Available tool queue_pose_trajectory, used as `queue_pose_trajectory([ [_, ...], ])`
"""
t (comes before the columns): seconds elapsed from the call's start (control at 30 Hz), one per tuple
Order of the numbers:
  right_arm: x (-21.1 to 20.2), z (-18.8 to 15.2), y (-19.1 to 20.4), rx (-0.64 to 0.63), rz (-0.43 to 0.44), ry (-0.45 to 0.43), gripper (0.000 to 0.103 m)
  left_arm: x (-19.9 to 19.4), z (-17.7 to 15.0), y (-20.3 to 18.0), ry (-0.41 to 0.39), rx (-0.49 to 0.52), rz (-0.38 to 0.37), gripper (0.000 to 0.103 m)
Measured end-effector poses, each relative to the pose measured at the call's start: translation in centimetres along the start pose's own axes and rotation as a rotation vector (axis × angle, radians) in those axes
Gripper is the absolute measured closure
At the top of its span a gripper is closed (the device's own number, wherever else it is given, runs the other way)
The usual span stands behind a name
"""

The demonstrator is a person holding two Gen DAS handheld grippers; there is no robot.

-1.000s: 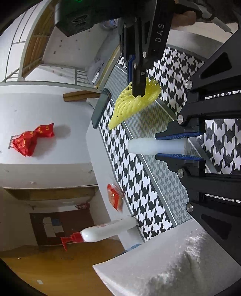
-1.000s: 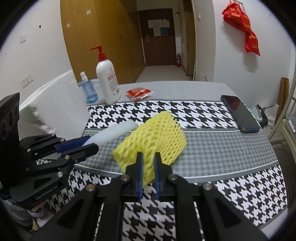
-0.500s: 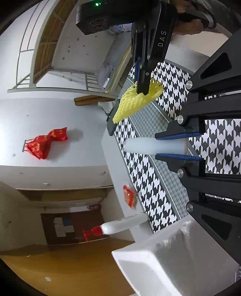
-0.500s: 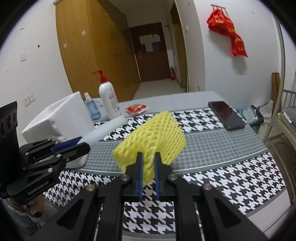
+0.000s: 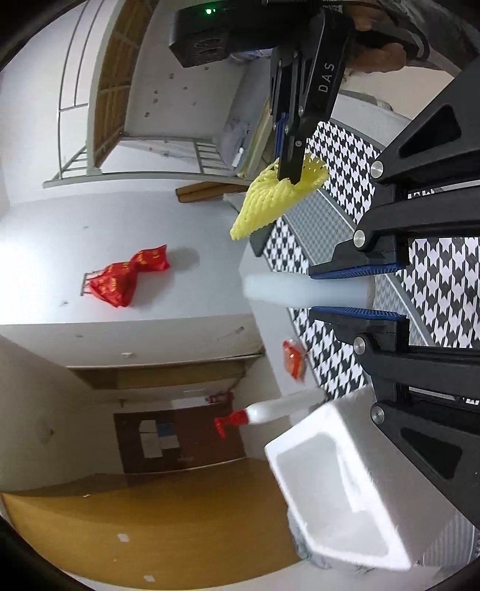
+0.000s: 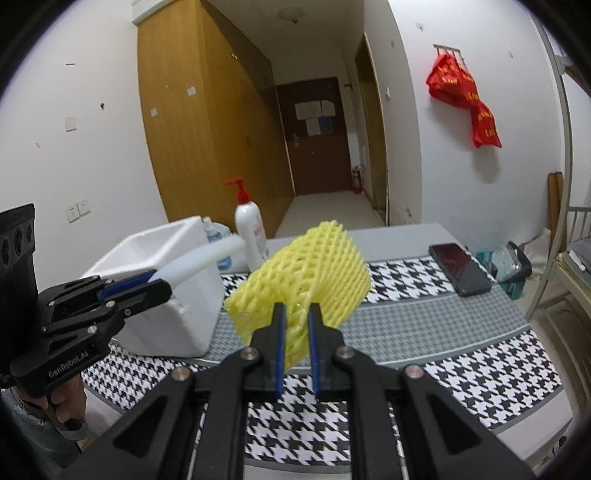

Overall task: Organize soft objects
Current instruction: 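Lift the yellow sponge with the right gripper while left gripper carries the roll, then carry the sponge and roll over the white foam box with both grippers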

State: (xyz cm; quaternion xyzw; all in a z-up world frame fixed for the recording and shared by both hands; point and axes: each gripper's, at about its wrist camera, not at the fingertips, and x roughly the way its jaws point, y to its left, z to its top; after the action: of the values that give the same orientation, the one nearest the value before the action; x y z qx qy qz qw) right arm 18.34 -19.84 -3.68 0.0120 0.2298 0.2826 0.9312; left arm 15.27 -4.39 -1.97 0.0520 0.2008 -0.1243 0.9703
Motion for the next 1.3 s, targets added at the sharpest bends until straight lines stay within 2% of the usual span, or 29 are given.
queue_pose_trajectory([
  [0.23, -0.7, 0.8, 2.0, -0.036, 0.043, -0.044, 0.089, -2.7, 0.3, 1.2, -0.052, 0.005, 0.053, 0.087],
  [0.4, -0.5, 1.3, 3.1, -0.059, 0.074, -0.057, 0.089, -4.1, -0.1, 2.4, -0.083, -0.011, 0.067, 0.087],
  [0.7, -0.1, 2.5, 6.0, -0.119, 0.135, -0.078, 0.089, -6.7, -0.2, 4.6, -0.139, -0.032, 0.138, 0.087],
  [1.3, 2.5, 3.5, 11.0, -0.207, 0.238, -0.053, 0.089, -9.7, -1.2, 8.8, -0.138, -0.126, 0.301, 0.087],
])
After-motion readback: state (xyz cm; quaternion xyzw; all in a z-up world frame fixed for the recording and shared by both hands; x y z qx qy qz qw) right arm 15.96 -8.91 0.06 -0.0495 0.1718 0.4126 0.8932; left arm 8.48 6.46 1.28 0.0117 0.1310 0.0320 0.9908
